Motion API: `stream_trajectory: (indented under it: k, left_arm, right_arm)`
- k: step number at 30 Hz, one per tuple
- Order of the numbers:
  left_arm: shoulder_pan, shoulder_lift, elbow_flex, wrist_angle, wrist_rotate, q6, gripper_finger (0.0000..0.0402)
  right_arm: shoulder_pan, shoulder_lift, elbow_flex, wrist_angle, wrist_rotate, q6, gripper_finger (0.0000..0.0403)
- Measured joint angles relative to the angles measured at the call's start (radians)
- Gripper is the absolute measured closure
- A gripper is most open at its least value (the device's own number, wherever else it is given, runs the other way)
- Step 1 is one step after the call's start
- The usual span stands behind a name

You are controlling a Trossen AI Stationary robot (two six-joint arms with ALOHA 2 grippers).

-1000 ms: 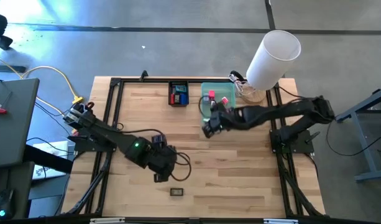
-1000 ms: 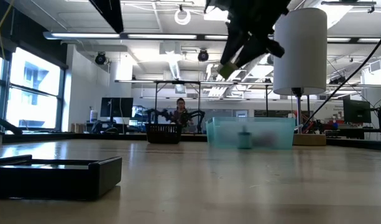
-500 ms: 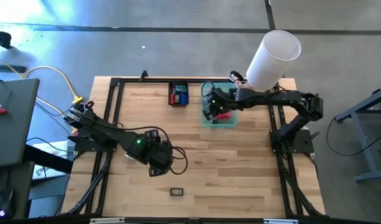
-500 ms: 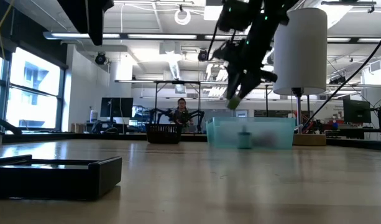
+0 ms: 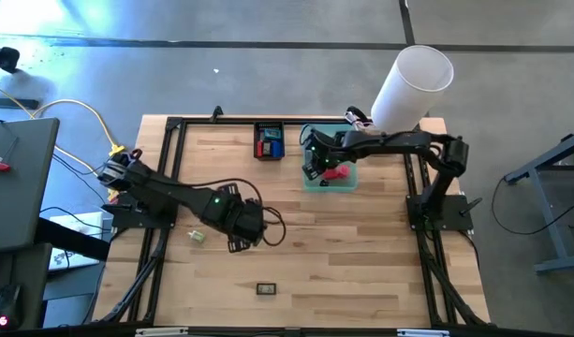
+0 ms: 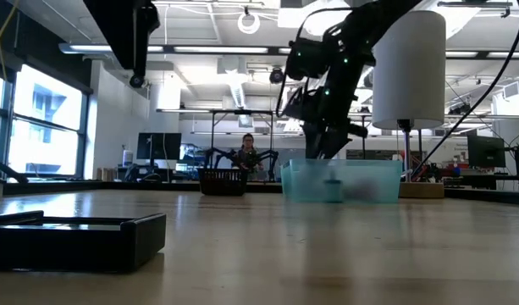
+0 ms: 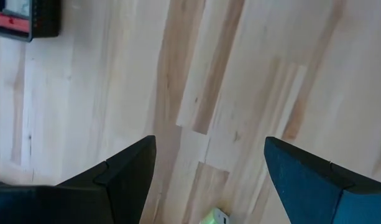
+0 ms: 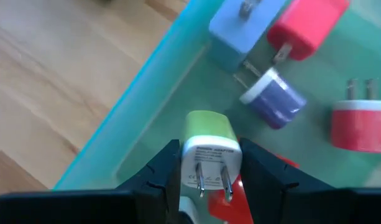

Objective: Pick & Place Office items
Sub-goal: Put the bottom green charger adapter into the blue bin, then put the black digital timer into the black bin

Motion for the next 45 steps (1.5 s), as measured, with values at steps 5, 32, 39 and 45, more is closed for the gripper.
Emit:
stream_trajectory:
  k: [5, 32, 39, 45]
  left_arm:
    - [0.026, 0.0, -0.002, -0.004, 0.0, -0.004, 0.0112]
    - [-0.114, 0.0, -0.002, -0.005, 0.05, -0.164, 0.0112]
    - [-0.19, 0.0, -0.002, -0.001, 0.051, -0.244, 0.0112]
    - [-0.265, 0.0, -0.002, 0.078, 0.049, -0.247, 0.0112]
  right_arm:
    - [0.0, 0.046, 0.0, 0.005, -0.015, -0.031, 0.0283]
    - [0.029, 0.001, 0.001, 0.065, -0.062, -0.184, 0.0239]
    - [0.068, -0.136, 0.001, 0.065, -0.044, -0.184, 0.0238]
    - [0.159, -0.254, 0.001, 0.058, -0.027, -0.147, 0.0237]
